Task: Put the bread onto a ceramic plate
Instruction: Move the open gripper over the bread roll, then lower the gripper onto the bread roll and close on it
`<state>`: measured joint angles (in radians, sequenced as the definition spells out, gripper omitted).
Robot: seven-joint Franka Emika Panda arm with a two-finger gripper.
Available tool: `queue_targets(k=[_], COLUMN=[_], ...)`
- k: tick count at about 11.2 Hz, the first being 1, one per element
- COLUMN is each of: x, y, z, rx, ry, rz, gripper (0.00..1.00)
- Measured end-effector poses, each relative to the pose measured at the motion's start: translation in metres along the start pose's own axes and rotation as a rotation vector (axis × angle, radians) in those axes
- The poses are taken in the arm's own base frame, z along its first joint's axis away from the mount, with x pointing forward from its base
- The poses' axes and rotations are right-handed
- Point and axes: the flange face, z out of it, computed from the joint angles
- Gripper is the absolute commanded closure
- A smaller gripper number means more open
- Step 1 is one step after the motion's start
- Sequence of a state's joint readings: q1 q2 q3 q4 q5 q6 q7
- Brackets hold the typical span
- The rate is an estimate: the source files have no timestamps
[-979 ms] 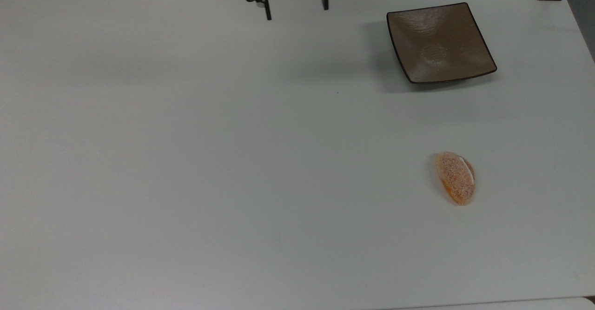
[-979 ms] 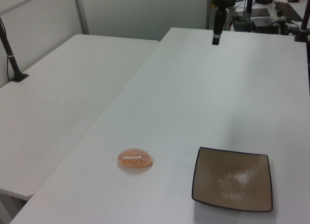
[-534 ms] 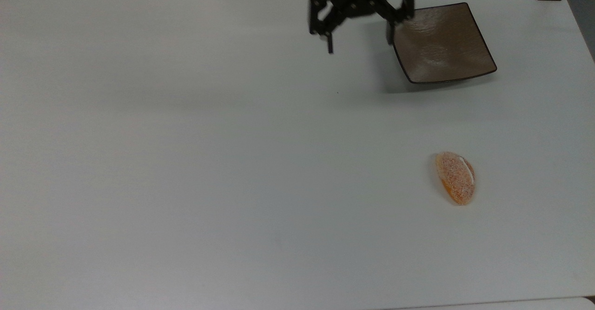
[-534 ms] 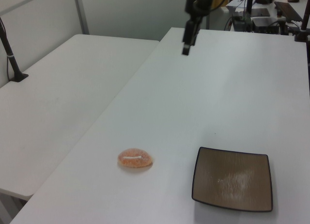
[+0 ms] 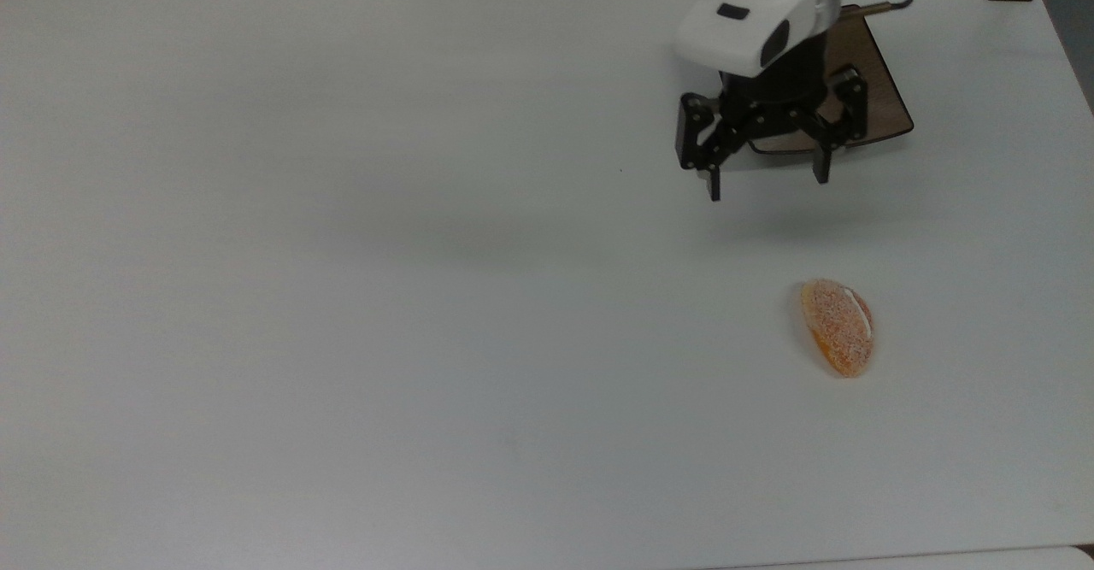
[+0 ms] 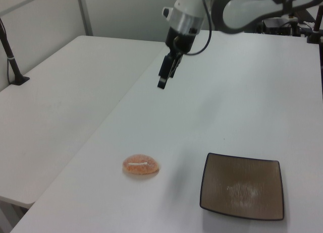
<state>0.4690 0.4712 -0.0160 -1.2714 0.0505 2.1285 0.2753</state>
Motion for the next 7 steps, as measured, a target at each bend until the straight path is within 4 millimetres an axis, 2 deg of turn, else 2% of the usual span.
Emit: queue_targets(k=[2, 7], x=[-0.001, -0.015], y=[-0.020, -0.048], z=[0.027, 0.125], rx=[-0.017, 0.023], ry=[0.064, 0.144], rz=[0.028, -0.012], gripper=[0.00, 0.00])
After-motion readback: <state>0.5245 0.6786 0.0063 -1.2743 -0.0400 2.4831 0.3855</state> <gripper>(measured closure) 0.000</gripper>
